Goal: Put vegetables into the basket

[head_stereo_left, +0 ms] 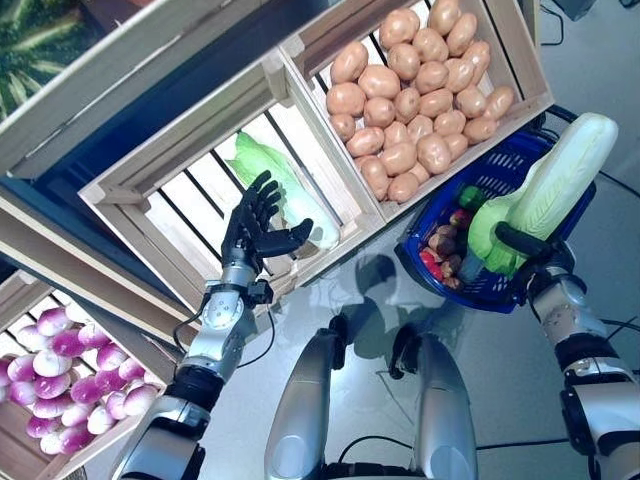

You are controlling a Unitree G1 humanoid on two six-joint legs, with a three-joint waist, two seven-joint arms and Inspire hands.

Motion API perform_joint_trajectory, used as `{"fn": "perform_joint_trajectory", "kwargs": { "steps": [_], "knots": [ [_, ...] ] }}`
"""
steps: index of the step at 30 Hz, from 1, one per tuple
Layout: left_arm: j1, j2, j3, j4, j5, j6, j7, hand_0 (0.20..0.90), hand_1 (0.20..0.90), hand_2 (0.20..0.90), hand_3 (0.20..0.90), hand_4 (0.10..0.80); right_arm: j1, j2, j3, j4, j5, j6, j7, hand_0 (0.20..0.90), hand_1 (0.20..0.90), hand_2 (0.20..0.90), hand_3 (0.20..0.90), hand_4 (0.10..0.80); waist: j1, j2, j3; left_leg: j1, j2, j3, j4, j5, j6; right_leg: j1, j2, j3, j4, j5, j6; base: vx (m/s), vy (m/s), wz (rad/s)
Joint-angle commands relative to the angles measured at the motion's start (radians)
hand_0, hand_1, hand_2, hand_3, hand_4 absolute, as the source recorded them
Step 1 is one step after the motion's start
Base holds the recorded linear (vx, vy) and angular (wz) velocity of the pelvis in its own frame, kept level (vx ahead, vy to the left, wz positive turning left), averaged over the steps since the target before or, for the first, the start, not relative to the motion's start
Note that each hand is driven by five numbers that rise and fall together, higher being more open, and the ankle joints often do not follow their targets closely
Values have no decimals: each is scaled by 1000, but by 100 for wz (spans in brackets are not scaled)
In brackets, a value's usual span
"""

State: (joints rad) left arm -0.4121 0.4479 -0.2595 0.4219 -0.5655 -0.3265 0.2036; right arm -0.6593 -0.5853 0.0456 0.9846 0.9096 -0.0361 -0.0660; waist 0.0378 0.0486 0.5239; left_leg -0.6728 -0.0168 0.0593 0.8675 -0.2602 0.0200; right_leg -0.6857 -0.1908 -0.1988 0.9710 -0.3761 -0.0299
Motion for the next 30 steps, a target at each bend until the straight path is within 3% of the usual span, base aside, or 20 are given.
{"fn": "perform_joint_trajectory", "kwargs": {
  "steps": [1, 4, 5, 6, 15, 22, 30],
  "knots": [
    [-63, 44, 41, -130, 138, -159, 99, 900, 900, 900, 900, 800, -59, -70, -45, -21, 9, -21, -32, 300, 300, 300, 300, 400, 1, -13, -29, 6, -7, 42, 80, -89, 45, 39, -20, -48, 70, -8, -57, 0, 0, 0],
    [-67, 70, 33, -129, 278, -153, 178, 900, 900, 900, 900, 800, -51, -70, -58, -1, 33, -2, -16, 300, 300, 300, 300, 400, 4, -12, -28, -31, -7, 39, 152, -118, 51, 3, -27, -43, 129, -29, -59, 0, 0, 0],
    [-73, 93, 24, -127, 365, -140, 222, 900, 900, 900, 900, 800, -46, -71, -58, 5, 39, 9, -7, 460, 460, 460, 460, 507, 5, -11, -30, -41, -6, 38, 176, -130, 54, -9, -29, -40, 149, -36, -60, 35, 24, -1],
    [-78, 108, 21, -127, 399, -135, 244, 900, 900, 900, 900, 800, -46, -74, -59, 8, 41, 17, -3, 900, 900, 900, 900, 800, 5, -11, -31, -49, -6, 38, 189, -135, 54, -18, -31, -38, 162, -41, -60, 43, 30, 1],
    [-104, 227, 9, -86, 629, -80, 393, 900, 900, 900, 900, 800, -38, -89, -49, 19, 33, 28, 22, 900, 900, 900, 900, 800, 0, -4, -37, -77, 2, 50, 265, -166, 54, -55, -33, -18, 229, -68, -61, 43, 44, 0],
    [-168, 360, -76, 19, 879, 46, 535, 900, 900, 900, 900, 800, -56, -127, -20, 44, 25, 33, 68, 900, 900, 900, 900, 800, -16, -2, -39, -74, 22, 68, 272, -171, 49, -66, -33, -1, 239, -70, -57, 35, 63, -3],
    [-255, 467, -151, 101, 1000, 90, 528, 900, 900, 900, 900, 800, -69, -159, 12, 44, -3, -1, 34, 900, 900, 900, 900, 800, -35, 2, -33, -84, 43, 82, 268, -166, 43, -89, -25, 21, 237, -59, -48, -10, 44, -7]
  ]
}}
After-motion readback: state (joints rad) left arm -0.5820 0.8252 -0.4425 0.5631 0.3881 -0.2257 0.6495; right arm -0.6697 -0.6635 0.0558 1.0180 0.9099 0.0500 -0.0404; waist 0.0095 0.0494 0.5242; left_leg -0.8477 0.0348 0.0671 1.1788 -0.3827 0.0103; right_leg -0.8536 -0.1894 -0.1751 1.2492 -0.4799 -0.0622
